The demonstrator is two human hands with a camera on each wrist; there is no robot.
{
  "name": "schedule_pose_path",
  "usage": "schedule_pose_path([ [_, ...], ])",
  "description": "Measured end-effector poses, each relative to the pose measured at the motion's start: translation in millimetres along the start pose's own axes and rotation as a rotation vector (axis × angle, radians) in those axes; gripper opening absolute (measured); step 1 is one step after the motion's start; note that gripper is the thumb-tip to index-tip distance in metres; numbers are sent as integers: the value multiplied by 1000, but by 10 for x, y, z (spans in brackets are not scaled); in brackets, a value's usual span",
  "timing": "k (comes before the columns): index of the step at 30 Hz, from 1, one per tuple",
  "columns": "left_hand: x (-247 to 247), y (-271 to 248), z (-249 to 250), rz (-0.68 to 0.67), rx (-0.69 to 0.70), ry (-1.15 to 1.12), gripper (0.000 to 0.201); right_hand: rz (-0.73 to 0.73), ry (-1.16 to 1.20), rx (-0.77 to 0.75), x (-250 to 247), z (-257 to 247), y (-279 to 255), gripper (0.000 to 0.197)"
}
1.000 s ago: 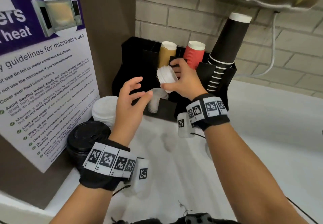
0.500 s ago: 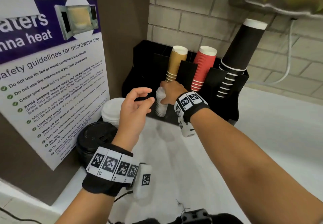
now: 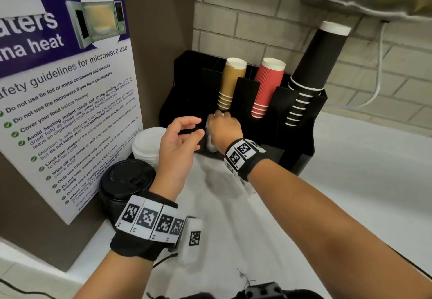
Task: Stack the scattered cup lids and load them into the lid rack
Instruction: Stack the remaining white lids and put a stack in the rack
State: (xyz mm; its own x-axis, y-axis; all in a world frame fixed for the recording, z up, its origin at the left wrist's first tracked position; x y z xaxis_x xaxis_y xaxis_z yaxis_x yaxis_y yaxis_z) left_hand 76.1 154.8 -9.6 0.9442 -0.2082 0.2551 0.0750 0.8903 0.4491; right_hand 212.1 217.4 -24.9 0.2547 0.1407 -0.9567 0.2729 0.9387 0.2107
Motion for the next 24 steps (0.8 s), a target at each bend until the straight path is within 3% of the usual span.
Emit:
schedule_pose_path([
  [5,17,-27,12,-11,-6,-4,31,30,-5,-49,57,-48,-95,38],
  [8,38,-27,22,-21,-7,-1,31,-17,65,-62,49,-12,-129,45],
  [10,47,-20,21,-25,-4,2,31,-61,178,-57,-23,48,-179,52],
  [13,139,-36,12,-72,-7,-19,28,-24,551,-14,-320,357,-361,52],
  [15,210,-63,-24,-122,-22,-20,26,13,796,76,-466,759,-531,46],
  [18,306,-121,-131,-200,-79,-5,23,-40,951,325,-345,1528,-911,32],
  [21,402,-201,-221,-265,-136,-6,22,-174,855,546,1,2121,-1379,29],
  [24,486,-284,-284,-303,-179,-12,20,-341,687,677,345,2361,-1772,51],
])
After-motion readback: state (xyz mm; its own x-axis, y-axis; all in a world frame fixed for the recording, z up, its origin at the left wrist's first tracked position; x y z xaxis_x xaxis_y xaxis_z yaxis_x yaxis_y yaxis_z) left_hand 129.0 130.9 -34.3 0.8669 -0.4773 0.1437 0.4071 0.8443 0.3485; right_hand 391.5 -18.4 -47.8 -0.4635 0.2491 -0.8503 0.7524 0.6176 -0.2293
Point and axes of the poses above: each hand's wrist, its own y-axis towards the middle knuckle, its own x-axis out of the palm, z = x × y, the point moved 10 cm from there along y, towards the middle knuckle, and after that the axes turned 12 degrees about x, right-handed, at the moved point
